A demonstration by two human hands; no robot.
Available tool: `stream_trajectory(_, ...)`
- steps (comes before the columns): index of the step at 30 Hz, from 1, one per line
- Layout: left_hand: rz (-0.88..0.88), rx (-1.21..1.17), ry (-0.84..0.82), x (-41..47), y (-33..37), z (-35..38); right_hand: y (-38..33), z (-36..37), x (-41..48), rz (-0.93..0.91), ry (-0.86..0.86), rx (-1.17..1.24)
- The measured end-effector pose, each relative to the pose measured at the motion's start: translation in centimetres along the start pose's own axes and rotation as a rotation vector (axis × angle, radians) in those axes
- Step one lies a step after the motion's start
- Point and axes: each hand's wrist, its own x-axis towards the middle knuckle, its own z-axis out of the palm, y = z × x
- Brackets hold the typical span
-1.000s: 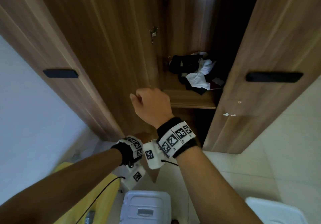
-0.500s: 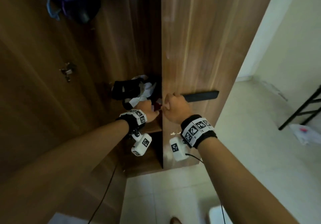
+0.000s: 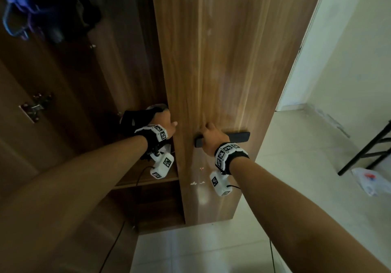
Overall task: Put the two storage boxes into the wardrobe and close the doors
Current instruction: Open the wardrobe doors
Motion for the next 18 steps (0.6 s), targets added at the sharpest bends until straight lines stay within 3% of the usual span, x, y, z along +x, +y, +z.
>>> stream_trajectory(3,0.032,0.006,-0.015,0.8,-0.6,0.0,0.4,1.3,0.7,-0.008,-0.087,-0.016)
stream_trajectory(12,0.055,0.012,0.007,0.8,-1.0,0.1,-0.3,2.8,0.1,0.046,0.032,-0.022)
stream_trajectory(18,0.106,0.010,-0.016,-1.0,-1.3,-0.3,-1.5,2.7,-1.5,0.093,-0.021,-0.057)
